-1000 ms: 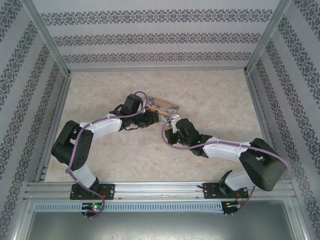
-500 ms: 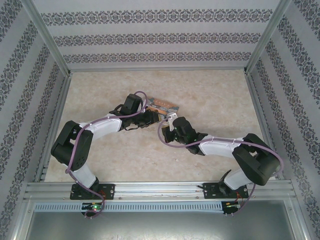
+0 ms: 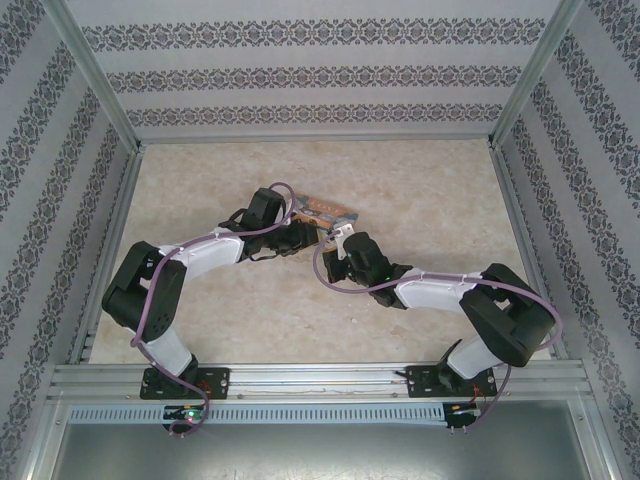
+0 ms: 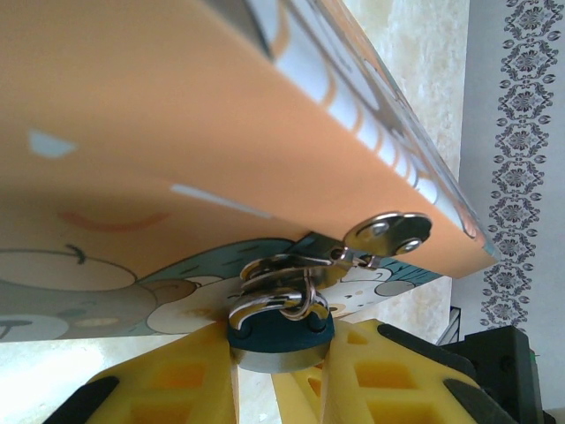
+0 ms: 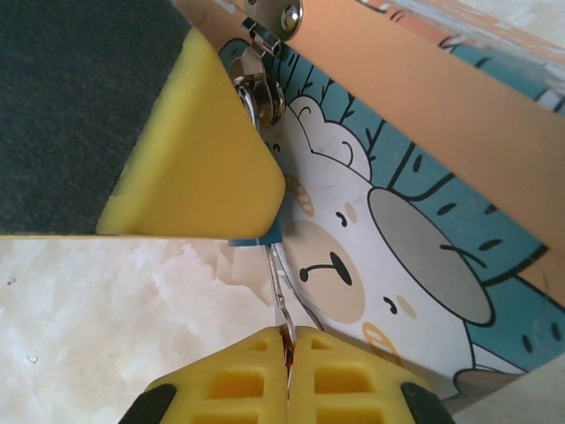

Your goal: Unlock the padlock with the key

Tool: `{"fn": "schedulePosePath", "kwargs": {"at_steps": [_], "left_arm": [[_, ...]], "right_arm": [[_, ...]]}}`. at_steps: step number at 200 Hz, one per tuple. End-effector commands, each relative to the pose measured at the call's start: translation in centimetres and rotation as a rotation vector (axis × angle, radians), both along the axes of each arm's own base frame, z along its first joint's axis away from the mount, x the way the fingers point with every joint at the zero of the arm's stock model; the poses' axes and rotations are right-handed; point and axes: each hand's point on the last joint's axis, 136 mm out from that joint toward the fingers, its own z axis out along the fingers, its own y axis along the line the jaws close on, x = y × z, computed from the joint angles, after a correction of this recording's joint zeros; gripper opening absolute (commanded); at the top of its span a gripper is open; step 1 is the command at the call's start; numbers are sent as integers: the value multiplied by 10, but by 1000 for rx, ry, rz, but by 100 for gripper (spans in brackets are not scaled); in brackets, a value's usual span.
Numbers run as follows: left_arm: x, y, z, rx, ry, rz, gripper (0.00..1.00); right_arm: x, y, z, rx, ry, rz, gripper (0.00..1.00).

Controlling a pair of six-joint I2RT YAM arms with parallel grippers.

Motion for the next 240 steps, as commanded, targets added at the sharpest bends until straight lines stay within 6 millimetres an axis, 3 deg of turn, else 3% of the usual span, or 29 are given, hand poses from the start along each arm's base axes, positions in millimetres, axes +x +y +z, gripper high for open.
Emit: {"fn": "schedulePosePath", "kwargs": {"at_steps": [1,104,240], "left_arm": [[2,-11,33,-55,-74,-33,24],[1,-11,31,-56,-69,-35,24],[3,-12,30,-56,-65,-35,24]], "right_arm": [[10,8,15,14,-60,-5,0],[13,19,32,89,-101,23,0],[12,18,35,107,-112,22,0]]}}
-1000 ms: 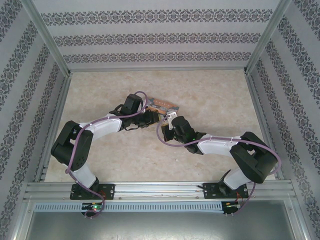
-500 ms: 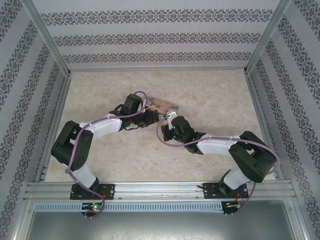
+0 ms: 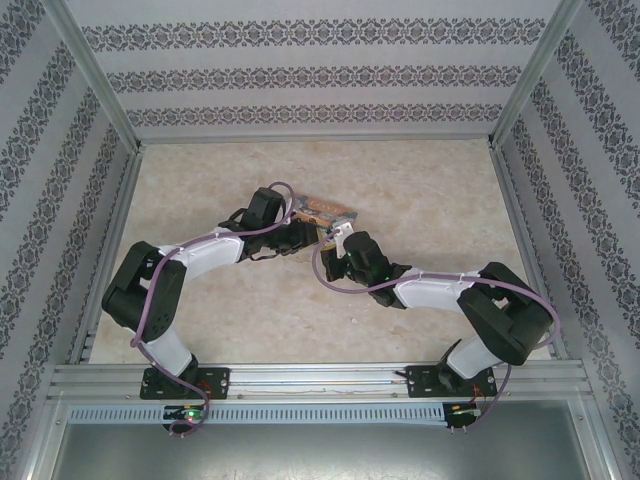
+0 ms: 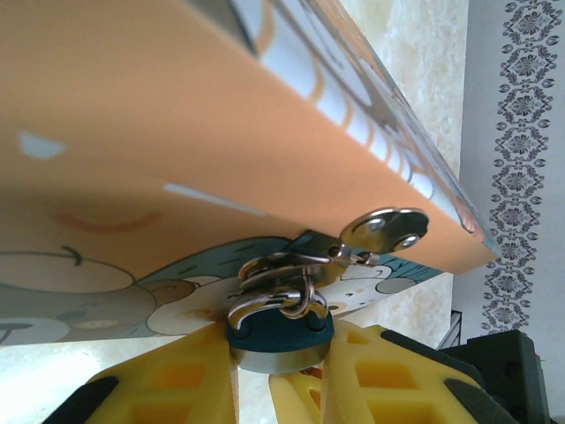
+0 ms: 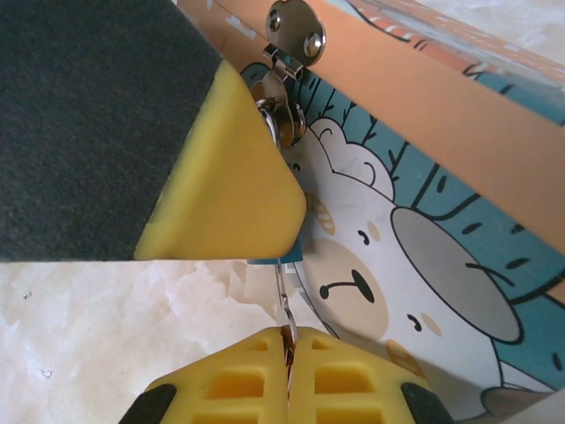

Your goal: Unlock the padlock with the key

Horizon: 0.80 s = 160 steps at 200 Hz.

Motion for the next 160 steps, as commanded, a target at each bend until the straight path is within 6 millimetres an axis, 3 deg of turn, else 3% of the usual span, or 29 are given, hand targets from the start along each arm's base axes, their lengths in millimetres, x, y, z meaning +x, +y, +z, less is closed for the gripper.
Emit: {"fn": "schedulePosePath", "kwargs": {"at_steps": [1,160], "left_arm": [[1,-13,29,-58,-59,-42,24],[-4,-15,33,-76,-40,-60,24]], "right_arm": [[10,11,29,73,-91,5,0],[48,10,59,167,-185,2,0]]}}
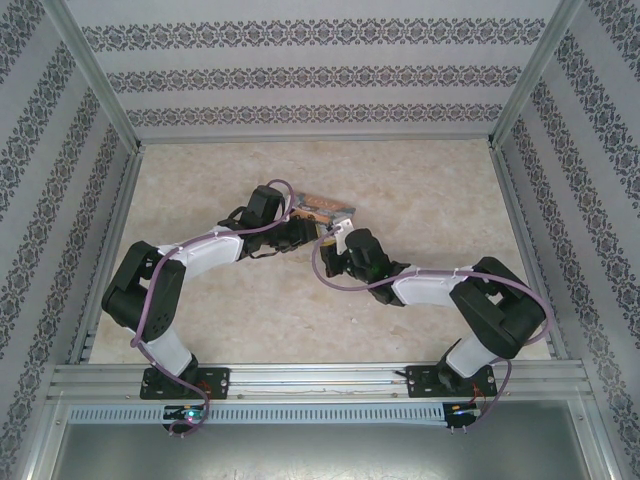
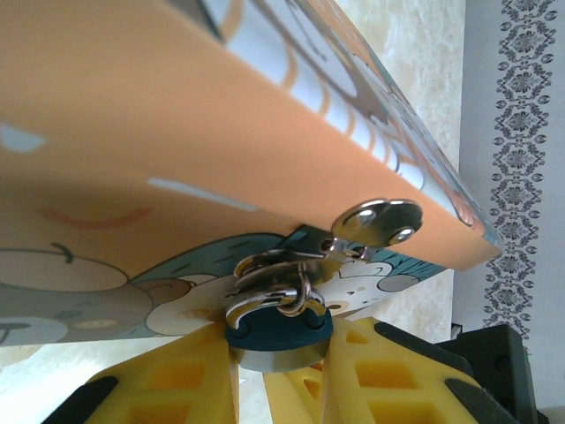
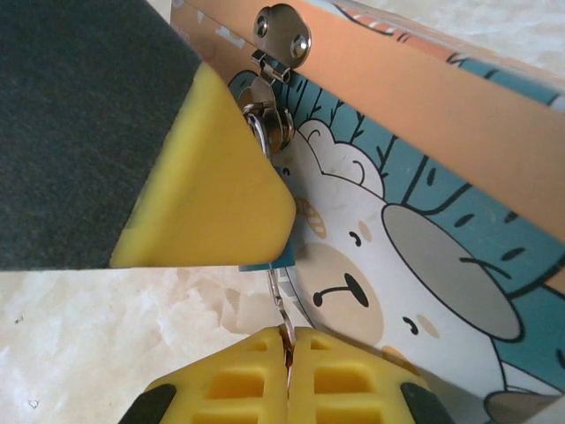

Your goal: Unlock the padlock with the key

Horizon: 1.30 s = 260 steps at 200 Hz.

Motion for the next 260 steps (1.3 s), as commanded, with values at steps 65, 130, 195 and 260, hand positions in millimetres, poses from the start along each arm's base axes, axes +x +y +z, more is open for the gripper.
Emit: {"fn": "schedulePosePath", "kwargs": {"at_steps": [65,130,195,260], "left_arm": [[-11,-18,29,-80,-26,-84,24],[-12,-17,25,-78,-18,-86,24],[-13,-17,26,-82,-17,-85,24],[-12,-20,22,-103,0,-87,24]], "right_arm": [[40,13,58,185,-126,66,0],[43,19,60,242,-89,103,0],[51,10,60,184,-148,48,0],[58,30,80,298,-150,73,0]]}}
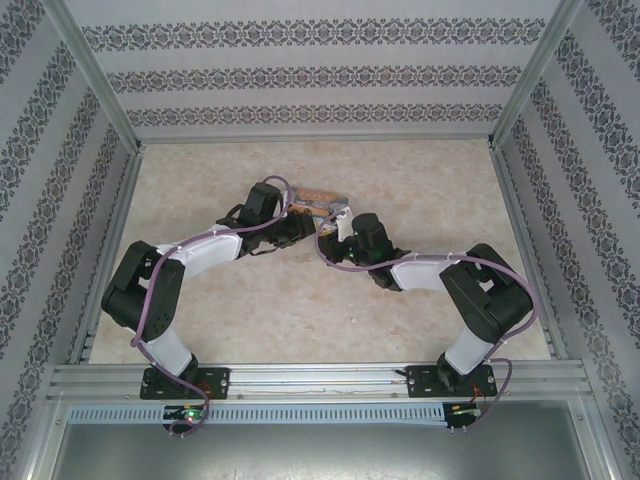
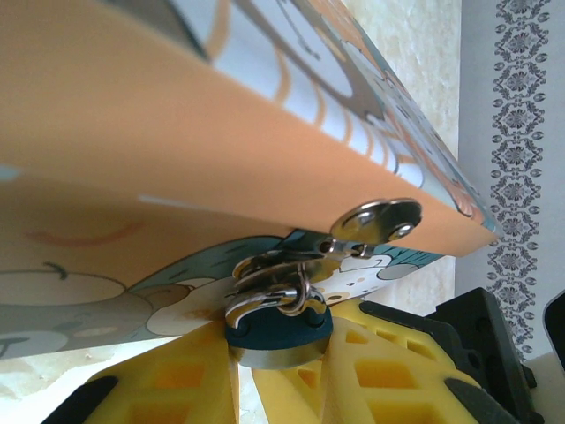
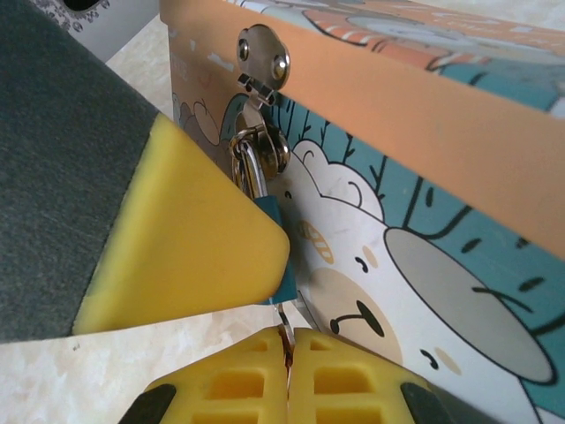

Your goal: Unlock the padlock with the key

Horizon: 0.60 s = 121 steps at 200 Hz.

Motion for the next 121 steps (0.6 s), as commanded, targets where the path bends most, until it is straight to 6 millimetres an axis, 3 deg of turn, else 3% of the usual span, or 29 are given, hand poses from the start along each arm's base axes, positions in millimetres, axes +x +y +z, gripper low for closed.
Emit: {"fn": "schedulePosePath", "kwargs": {"at_steps": [1,32,121], "left_arm": [[-27,-28,17,-107,25,-149,24],[-27,-29,12,-109,34,-149,24],[-23,-30,-17,-85,71,-154,24]], "right_arm": [[34,18,73,169,-202,-44,0],[35,23,69,178,-189,-41,0],[13,5,-4,58,-58,-94,0]]}}
